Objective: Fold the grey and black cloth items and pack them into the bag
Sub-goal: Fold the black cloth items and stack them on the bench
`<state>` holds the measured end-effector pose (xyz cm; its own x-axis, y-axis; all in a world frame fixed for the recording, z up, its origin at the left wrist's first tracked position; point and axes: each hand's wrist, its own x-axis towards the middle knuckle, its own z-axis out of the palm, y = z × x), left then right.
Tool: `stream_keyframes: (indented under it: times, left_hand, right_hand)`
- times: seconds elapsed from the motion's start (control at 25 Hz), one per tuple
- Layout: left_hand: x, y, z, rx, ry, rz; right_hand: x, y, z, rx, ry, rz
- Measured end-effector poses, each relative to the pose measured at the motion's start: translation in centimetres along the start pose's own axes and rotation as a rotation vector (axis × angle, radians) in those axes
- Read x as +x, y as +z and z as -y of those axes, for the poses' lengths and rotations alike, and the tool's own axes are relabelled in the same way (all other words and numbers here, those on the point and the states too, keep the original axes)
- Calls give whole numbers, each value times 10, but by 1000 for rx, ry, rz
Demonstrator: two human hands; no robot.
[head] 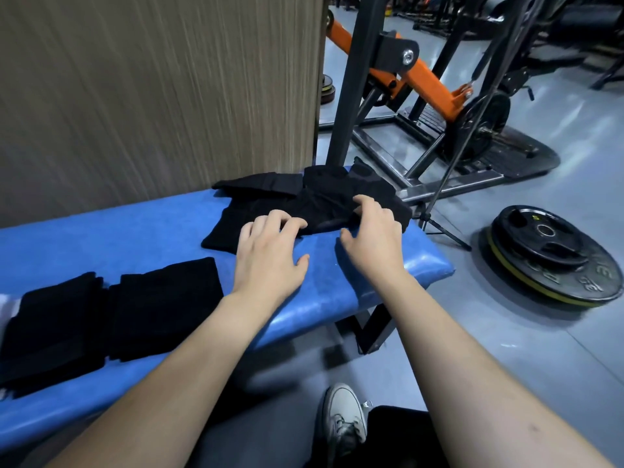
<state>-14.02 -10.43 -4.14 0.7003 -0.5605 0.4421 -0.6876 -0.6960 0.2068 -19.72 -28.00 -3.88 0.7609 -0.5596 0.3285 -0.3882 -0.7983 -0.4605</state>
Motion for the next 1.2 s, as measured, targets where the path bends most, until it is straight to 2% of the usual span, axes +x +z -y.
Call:
stream_keyframes:
  times: [0.2, 0.36, 0.4, 0.48, 0.56, 0.68, 0.88, 1.04, 1.2]
  left_hand:
    - [-5, -7, 6, -31, 21, 18]
    - [-8, -17, 3, -89, 66, 31]
    - [-8, -19, 2, -93, 81, 46]
    - [-9, -21, 3, -83, 120, 75]
    - [-8, -18, 6, -81, 173, 71]
    - [-7, -20, 6, -94, 173, 84]
    - [-13, -46, 8, -331, 17, 184]
    - [-22, -70, 17, -326, 80, 237]
    - [-37, -86, 29, -271, 168, 450]
  right_hand:
    - [-3, 4, 2, -118, -20, 120]
    - [-6, -4, 10, -36, -212, 81]
    - [-7, -7, 13, 33, -273, 113]
    - [-13, -15, 18, 221, -357, 278]
    - [-20, -22, 19, 346, -349, 447]
    - [-21, -29, 12, 290, -272, 532]
    - [-12, -26, -10, 51, -199, 410]
    - [-13, -21, -15, -82, -164, 354]
    - [-12, -32, -21, -77, -98, 288]
